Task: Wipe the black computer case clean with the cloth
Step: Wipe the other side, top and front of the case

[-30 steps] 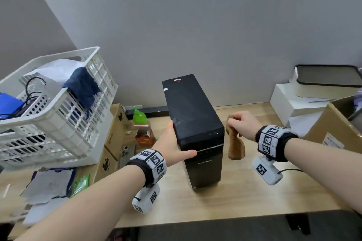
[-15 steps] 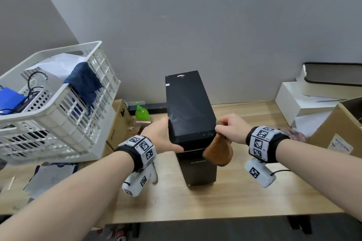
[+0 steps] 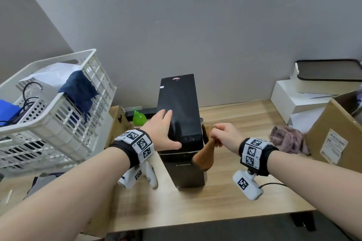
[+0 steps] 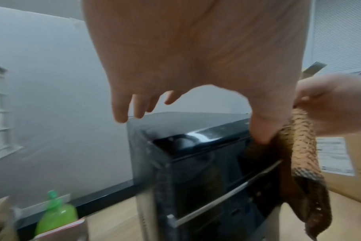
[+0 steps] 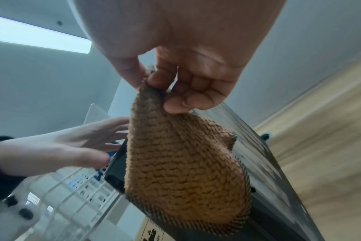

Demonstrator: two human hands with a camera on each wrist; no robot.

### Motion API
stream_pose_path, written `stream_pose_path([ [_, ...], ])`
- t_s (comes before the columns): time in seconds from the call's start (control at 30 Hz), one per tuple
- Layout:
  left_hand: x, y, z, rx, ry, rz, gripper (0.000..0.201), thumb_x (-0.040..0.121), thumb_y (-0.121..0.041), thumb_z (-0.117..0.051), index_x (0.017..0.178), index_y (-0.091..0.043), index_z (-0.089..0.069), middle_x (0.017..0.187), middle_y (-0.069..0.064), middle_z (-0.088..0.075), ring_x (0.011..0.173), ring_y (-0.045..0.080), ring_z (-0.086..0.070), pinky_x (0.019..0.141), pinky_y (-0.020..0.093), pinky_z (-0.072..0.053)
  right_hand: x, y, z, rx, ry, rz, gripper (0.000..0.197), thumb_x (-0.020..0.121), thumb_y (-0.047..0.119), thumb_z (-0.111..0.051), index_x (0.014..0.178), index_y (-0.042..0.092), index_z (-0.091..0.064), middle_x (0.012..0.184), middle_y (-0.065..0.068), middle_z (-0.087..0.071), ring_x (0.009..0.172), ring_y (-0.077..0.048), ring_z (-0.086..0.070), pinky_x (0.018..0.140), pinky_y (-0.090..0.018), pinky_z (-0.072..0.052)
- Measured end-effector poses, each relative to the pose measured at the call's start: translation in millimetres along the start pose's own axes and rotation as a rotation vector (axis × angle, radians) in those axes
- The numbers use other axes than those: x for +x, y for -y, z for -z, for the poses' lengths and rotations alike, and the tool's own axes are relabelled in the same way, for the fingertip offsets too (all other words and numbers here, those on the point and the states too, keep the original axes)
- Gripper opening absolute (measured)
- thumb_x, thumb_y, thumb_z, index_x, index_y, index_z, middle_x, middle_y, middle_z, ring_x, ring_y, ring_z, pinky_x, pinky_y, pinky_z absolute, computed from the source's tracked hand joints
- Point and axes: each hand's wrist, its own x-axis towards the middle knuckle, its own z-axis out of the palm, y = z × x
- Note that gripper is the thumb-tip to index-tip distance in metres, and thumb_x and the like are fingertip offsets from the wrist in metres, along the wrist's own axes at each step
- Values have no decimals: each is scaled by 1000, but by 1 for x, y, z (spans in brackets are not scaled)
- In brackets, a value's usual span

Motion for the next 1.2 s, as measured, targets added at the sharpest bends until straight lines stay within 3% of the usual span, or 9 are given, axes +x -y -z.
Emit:
stream_pose_path([
  [0.23,17,-57,-23,-118,-186,-155,77,93,-52,-48,153,-11,-24,160,9,-25,148,23,-22,122,36,-21,-4,-38,17,201,-140,-105,25,71,27,-57,77,4,-64,73,-10,-54,73,-24,-54,69,-38,-46],
  [0.4,31,-73,-34,-100,-290,-133,64,99,-48,-37,151,-11,-30,158,10,-28,147,25,-20,121,38,-15,1,-46,13,326,-148,-98,11,90,7,-54,84,6,-63,80,-14,-55,80,-27,-59,76,-41,-52],
  [0.47,38,-73,-40,-80,-299,-106,63,101,-47,-31,152,-12,-27,162,9,-22,150,25,-13,123,41,-10,3,-45,6,337,-138,-73,10,92,8,-53,86,5,-61,82,-14,-54,83,-27,-56,81,-45,-55],
  [0.57,47,-69,-49,-40,-274,-57,64,101,-48,-23,155,-15,-21,165,8,-11,152,23,-3,124,45,-3,4,-35,-11,300,-117,3,25,87,29,-57,89,4,-62,84,-15,-63,85,-28,-60,91,-51,-52],
  [0.73,56,-68,-53,-1,-206,-45,60,101,-44,-18,157,-21,-17,166,3,-12,152,22,-4,123,48,-4,14,-23,-36,454,-81,91,22,94,25,-56,112,26,-68,116,6,-69,113,-9,-61,103,-31,-46],
  [0.83,58,-65,-48,-11,-206,-46,61,99,-42,-19,156,-20,-20,165,4,-15,152,22,-6,122,50,-4,19,-28,-42,532,-51,95,39,88,43,-53,123,30,-64,122,4,-69,120,-14,-60,110,-43,-42],
  [0.93,67,-65,-45,-9,-246,-33,62,99,-42,-22,156,-20,-18,165,5,-12,153,21,-2,123,49,1,22,-39,-51,480,-89,107,32,91,50,-44,116,38,-59,120,4,-67,118,-15,-59,109,-49,-42],
  [1.13,79,-65,-47,-60,-216,34,63,97,-44,-20,157,-24,-18,166,2,-12,153,20,-2,123,49,-1,35,-75,-73,497,-173,100,29,92,52,-40,120,59,-43,135,3,-57,128,-14,-52,113,-49,-36],
  [1.2,78,-65,-48,-53,-224,35,64,95,-44,-21,156,-24,-20,165,2,-13,152,21,-4,123,48,-3,40,-83,-77,520,-174,87,39,92,50,-41,131,45,-40,139,-1,-54,131,-13,-50,115,-48,-35],
])
